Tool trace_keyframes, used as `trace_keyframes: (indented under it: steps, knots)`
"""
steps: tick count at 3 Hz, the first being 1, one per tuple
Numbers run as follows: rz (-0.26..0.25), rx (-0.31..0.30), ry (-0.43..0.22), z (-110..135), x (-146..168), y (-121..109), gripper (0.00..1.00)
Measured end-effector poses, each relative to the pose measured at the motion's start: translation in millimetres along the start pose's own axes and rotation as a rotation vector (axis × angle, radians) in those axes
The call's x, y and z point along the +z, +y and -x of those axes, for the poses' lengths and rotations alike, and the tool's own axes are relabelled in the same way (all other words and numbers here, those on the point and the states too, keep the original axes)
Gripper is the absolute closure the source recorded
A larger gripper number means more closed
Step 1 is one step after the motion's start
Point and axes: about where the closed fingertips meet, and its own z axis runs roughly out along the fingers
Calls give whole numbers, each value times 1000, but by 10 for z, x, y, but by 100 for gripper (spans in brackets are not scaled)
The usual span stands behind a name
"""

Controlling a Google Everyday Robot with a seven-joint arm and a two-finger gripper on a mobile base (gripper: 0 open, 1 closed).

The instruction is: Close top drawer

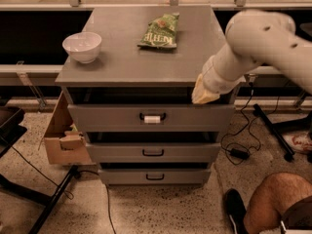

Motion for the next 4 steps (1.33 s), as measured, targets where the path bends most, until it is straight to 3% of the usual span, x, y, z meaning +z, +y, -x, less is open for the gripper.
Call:
trace_keyframes:
  steps: [1, 2, 3, 4]
  knots:
    - [34, -8, 131, -438, -539, -242, 100]
    - [93, 27, 250, -843, -1083, -228, 100]
    - [221, 112, 399, -1152, -1796, 239, 97]
    - [255, 156, 453, -1098, -2122, 606, 75]
